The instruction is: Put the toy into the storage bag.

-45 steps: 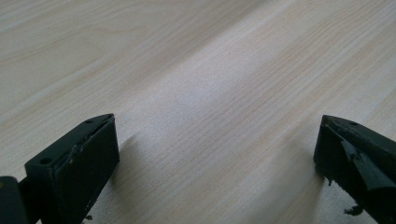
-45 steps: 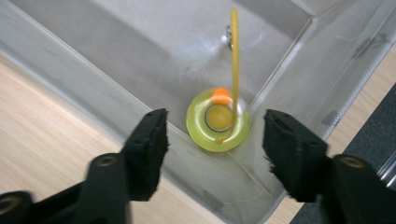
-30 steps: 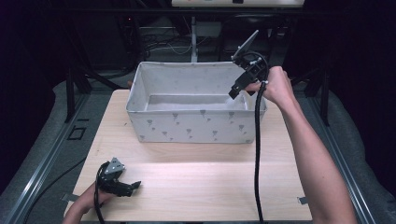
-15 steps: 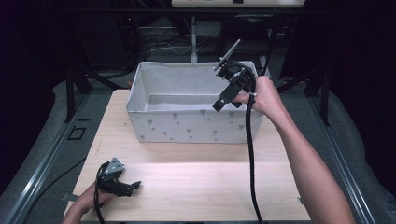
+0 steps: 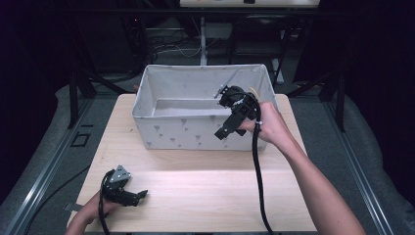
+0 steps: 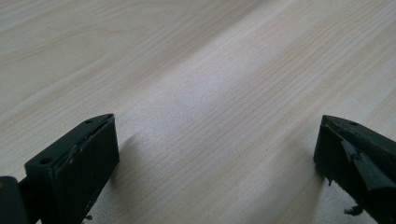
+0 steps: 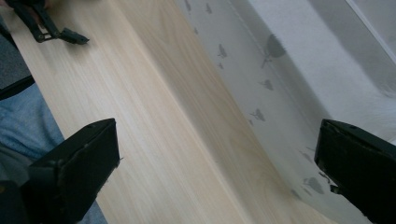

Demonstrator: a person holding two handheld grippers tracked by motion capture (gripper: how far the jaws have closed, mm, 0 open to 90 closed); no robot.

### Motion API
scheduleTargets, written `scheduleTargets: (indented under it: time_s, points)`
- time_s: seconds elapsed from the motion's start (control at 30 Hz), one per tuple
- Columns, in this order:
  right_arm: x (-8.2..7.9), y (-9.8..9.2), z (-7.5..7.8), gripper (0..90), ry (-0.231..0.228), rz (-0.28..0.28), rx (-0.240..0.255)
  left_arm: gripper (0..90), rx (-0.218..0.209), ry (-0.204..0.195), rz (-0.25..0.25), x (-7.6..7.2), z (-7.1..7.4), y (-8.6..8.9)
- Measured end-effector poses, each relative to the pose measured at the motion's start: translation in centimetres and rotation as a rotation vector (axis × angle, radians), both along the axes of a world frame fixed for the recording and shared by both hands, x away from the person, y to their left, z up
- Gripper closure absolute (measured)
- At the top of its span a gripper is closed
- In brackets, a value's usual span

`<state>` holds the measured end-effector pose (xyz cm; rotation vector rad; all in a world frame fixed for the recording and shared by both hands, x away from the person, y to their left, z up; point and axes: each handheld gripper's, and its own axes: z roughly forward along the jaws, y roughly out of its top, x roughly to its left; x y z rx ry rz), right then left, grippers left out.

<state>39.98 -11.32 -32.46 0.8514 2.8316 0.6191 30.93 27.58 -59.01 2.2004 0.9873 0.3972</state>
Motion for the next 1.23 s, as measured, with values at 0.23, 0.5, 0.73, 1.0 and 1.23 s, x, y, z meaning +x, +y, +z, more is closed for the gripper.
scheduleTargets:
  time_s: [0.23,0.5,0.73,1.0,1.23]
  points:
    - [-2.2,0.4,-1.5,0.0,0.001,0.035,0.011,0.0,0.000,-0.008,0.005,0.0,-0.1,0.0]
    - [-4.0,0.4,-4.0,0.0,0.033,0.049,-0.005,0.0,-0.002,-0.009,0.004,0.0,-0.1,0.0]
    - [-5.9,0.3,-7.4,0.0,0.067,0.061,-0.002,0.0,-0.002,-0.010,0.004,0.0,-0.1,0.0]
    - [-7.3,-0.2,-11.3,0.0,0.116,0.049,-0.004,0.0,-0.005,-0.007,0.004,0.0,-0.1,0.0]
    - [-7.4,-0.7,-13.1,0.0,0.094,0.047,0.037,0.0,-0.010,-0.008,0.004,0.1,-0.1,-0.1]
